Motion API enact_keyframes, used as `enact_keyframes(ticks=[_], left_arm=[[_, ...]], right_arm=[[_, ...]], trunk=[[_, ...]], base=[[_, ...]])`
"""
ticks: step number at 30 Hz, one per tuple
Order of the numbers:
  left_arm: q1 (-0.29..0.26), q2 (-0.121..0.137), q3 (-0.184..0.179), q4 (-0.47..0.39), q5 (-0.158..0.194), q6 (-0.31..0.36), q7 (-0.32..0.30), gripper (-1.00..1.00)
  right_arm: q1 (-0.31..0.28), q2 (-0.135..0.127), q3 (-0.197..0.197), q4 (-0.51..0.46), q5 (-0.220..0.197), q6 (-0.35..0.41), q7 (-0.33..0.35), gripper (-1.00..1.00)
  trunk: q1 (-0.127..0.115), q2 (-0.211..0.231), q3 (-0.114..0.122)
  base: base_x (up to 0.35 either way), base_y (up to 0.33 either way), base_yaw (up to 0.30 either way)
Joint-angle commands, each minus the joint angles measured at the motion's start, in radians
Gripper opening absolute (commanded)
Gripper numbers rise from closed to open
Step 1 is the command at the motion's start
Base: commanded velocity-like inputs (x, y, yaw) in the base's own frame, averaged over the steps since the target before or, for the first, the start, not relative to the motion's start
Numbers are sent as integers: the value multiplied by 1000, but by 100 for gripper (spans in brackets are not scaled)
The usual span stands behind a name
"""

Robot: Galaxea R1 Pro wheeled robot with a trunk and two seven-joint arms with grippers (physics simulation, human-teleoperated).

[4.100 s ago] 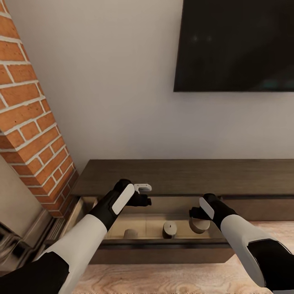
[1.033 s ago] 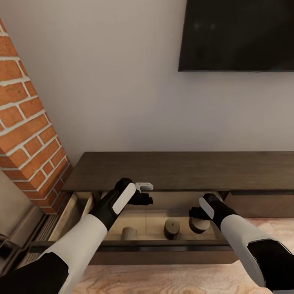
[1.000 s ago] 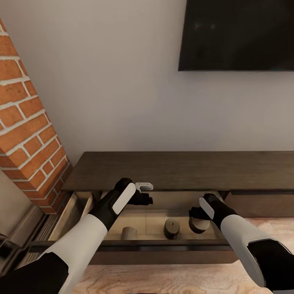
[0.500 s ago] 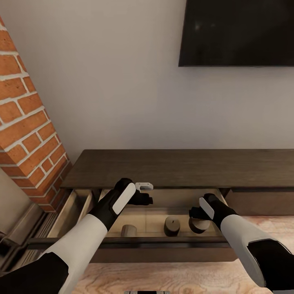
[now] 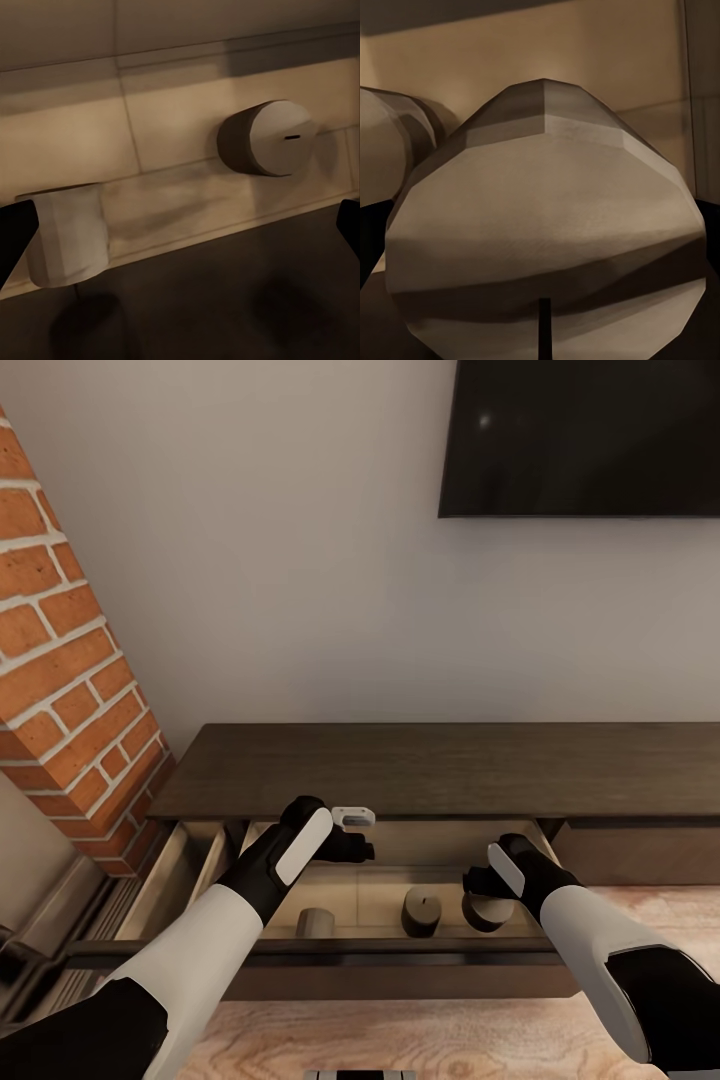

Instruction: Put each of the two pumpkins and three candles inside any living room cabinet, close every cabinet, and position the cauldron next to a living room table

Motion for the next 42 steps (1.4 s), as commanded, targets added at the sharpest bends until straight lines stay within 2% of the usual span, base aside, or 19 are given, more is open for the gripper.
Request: enact_keyframes(ticks=[1,22,27,42], left_arm=[[-1,0,-1,-1,10,2,10,100],[-1,0,-1,-13,10,3,9,100],[-1,0,-8,-13,10,3,10,100],[-1,0,-12,-13,10,2,10,100]], right_arm=[[0,-1,7,-2,-11,4,-7,-100],[0,-1,11,-2,-9,4,-7,-100],[0,-1,13,-2,-10,4,-7,-100],[0,-1,11,-2,-11,4,-7,-100]], trunk=[[0,0,-1],[0,0,-1],[19,-35,-17],[19,-35,-17]], base=[[0,0,0],[0,0,0],[0,0,0],[0,0,0]])
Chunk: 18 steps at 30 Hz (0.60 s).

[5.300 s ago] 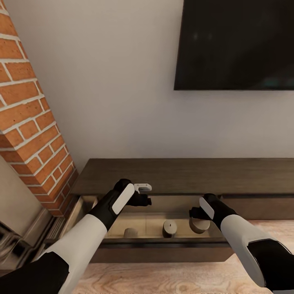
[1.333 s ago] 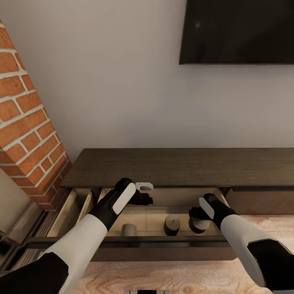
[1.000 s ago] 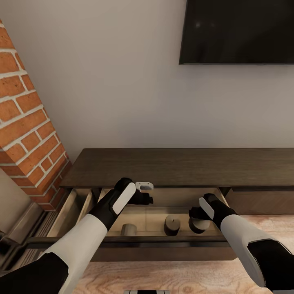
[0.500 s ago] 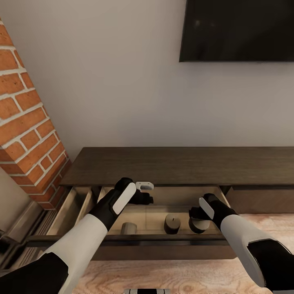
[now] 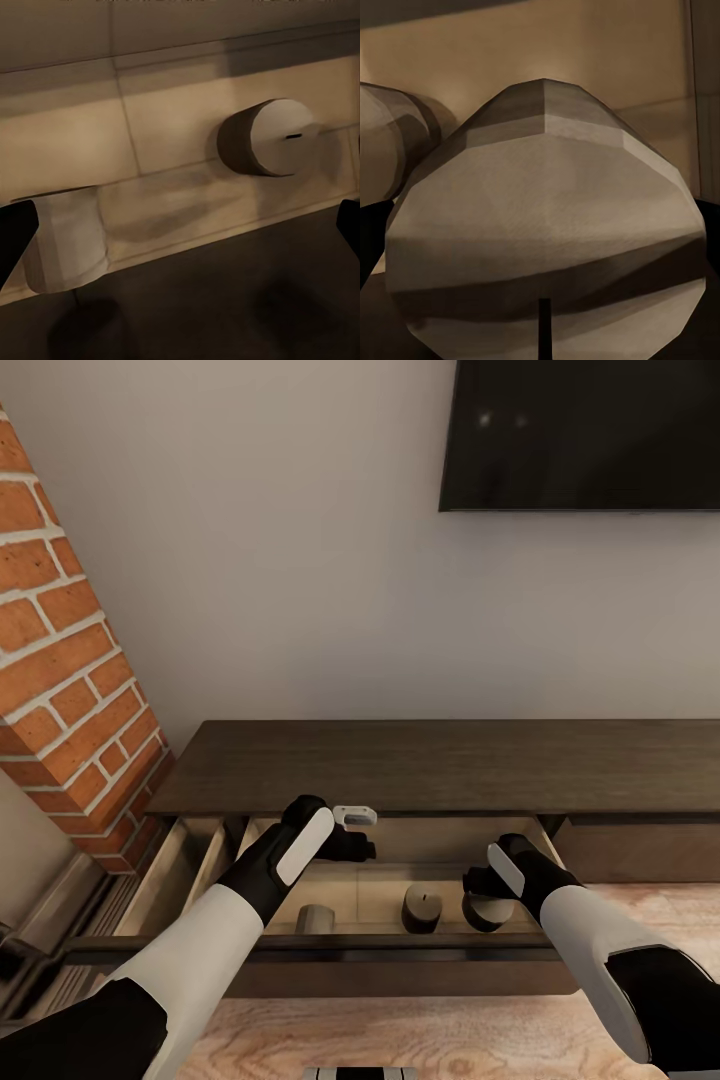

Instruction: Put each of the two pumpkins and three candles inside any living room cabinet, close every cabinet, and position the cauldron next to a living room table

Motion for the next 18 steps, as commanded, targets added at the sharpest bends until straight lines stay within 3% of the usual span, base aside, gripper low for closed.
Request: enact_keyframes(ticks=[1,18], left_arm=[[-1,0,-1,-1,10,2,10,100],[-1,0,-1,-1,11,1,10,100]], right_arm=[[0,-1,7,-2,-11,4,-7,-100],[0,-1,7,-2,-10,4,-7,-100]], trunk=[[0,0,-1],[-8,14,5]], base=[[0,0,0],[0,0,0]])
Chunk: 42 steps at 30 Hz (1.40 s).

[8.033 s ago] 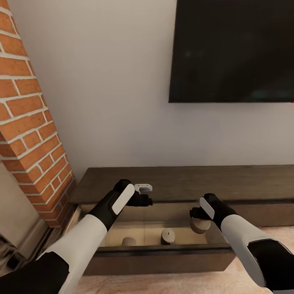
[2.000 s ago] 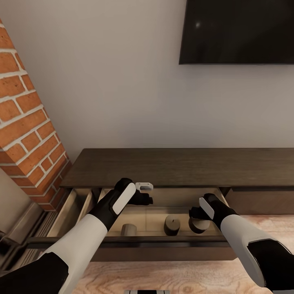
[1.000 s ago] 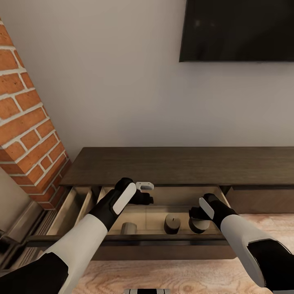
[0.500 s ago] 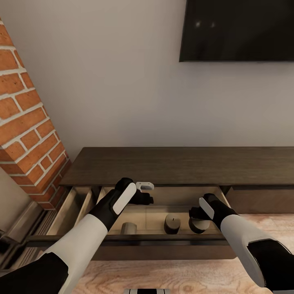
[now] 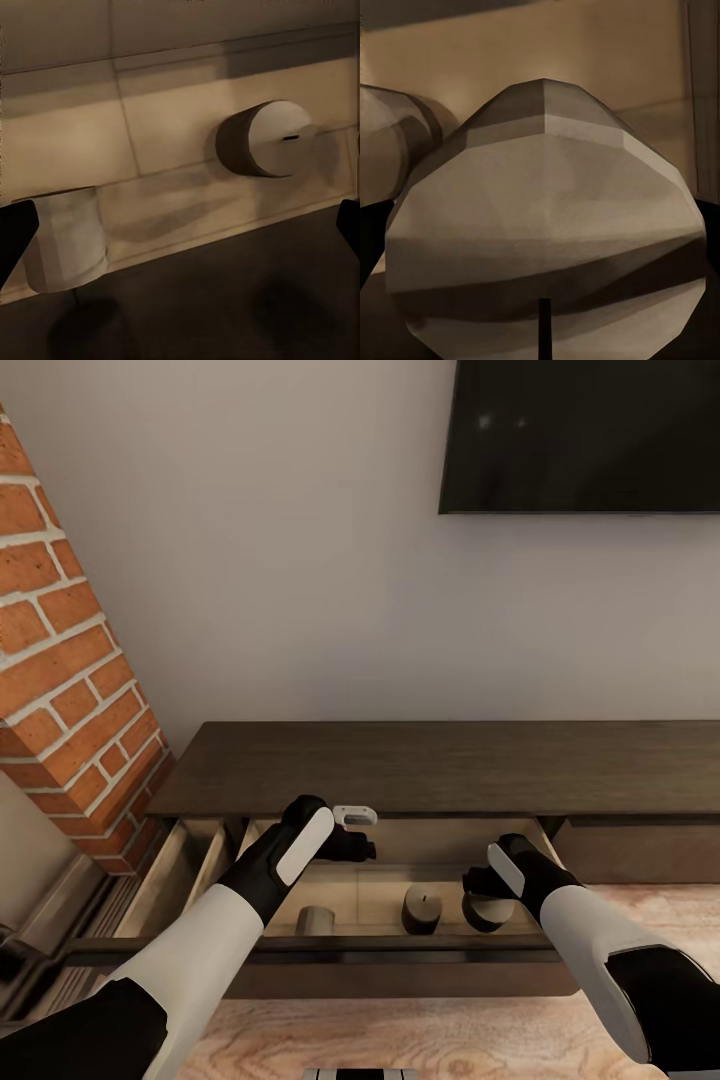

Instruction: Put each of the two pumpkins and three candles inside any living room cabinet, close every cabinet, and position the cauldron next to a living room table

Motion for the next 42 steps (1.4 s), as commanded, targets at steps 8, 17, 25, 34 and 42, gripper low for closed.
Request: enact_keyframes(ticks=[8,17,25,34,42], left_arm=[[-1,0,-1,-1,10,2,11,100],[-1,0,-1,-1,10,2,12,100],[-1,0,-1,-1,9,2,10,100],[-1,0,-3,-1,8,2,10,100],[-1,0,-3,-1,8,2,10,100]], right_arm=[[0,-1,7,-2,-11,4,-7,-100],[0,-1,7,-2,-11,4,-7,-100],[0,-1,7,-2,-11,4,-7,-100],[0,-1,5,-2,-10,4,-7,-100],[0,-1,5,-2,-11,4,-7,-100]], trunk=[[-8,14,5],[-8,14,5],[-8,14,5],[7,-14,-7],[15,-28,-13]], base=[[0,0,0],[131,0,0],[58,0,0],[2,0,0],[0,0,0]])
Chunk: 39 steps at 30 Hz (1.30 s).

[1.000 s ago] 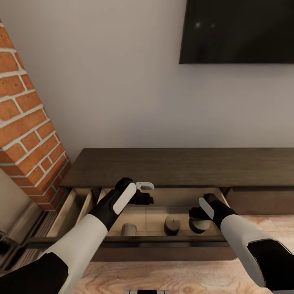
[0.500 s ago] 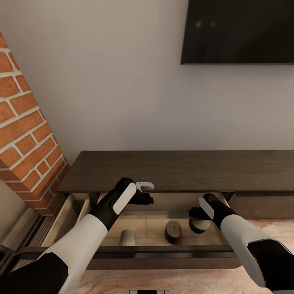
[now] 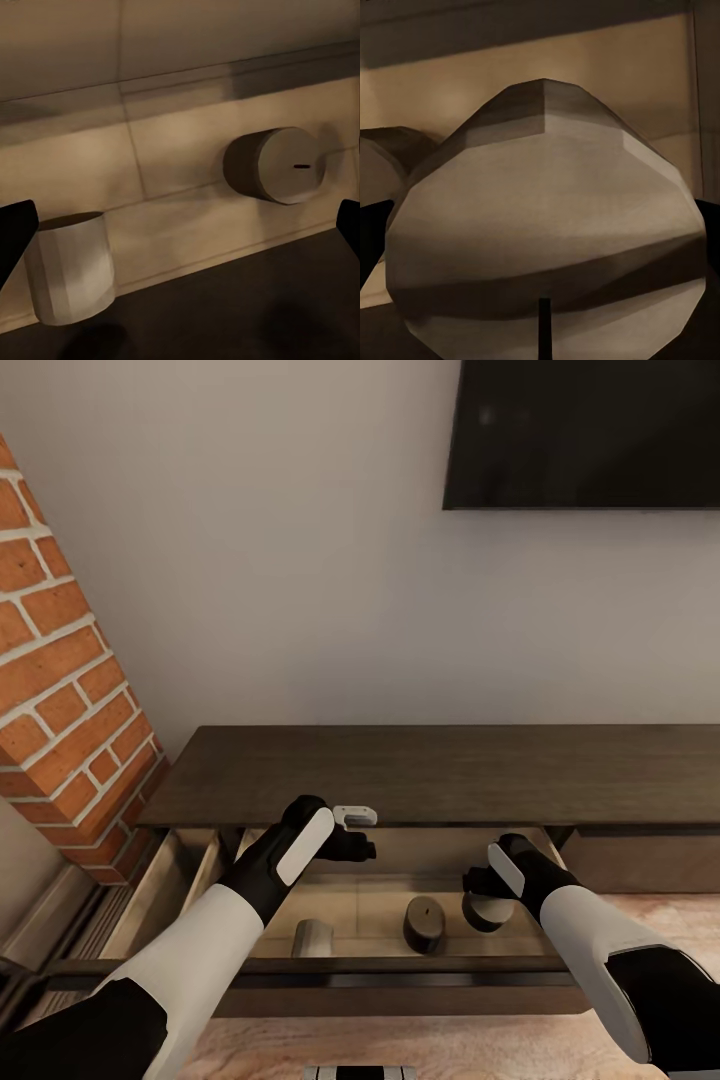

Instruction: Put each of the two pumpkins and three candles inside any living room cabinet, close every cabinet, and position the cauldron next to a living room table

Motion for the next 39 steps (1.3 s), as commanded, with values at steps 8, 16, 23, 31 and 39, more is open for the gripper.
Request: enact_keyframes(ticks=[8,16,23,31,39], left_arm=[[-1,0,-1,-1,10,2,10,100],[-1,0,-1,-1,10,1,10,100],[-1,0,-1,-1,10,1,10,100],[-1,0,-1,-7,10,2,10,100],[-1,0,-1,-28,10,2,10,100]], right_arm=[[0,-1,7,-2,-11,4,-7,-100],[0,-1,8,-2,-10,4,-7,-100],[0,-1,8,-2,-11,4,-7,-100],[0,-1,10,-2,-10,4,-7,-100],[0,-1,10,-2,-11,4,-7,-100]], trunk=[[5,-8,-16],[5,-8,-19],[6,-9,-23],[9,-10,-47],[9,-10,-47]], base=[[0,0,0],[0,0,0],[0,0,0],[0,0,0],[0,0,0]])
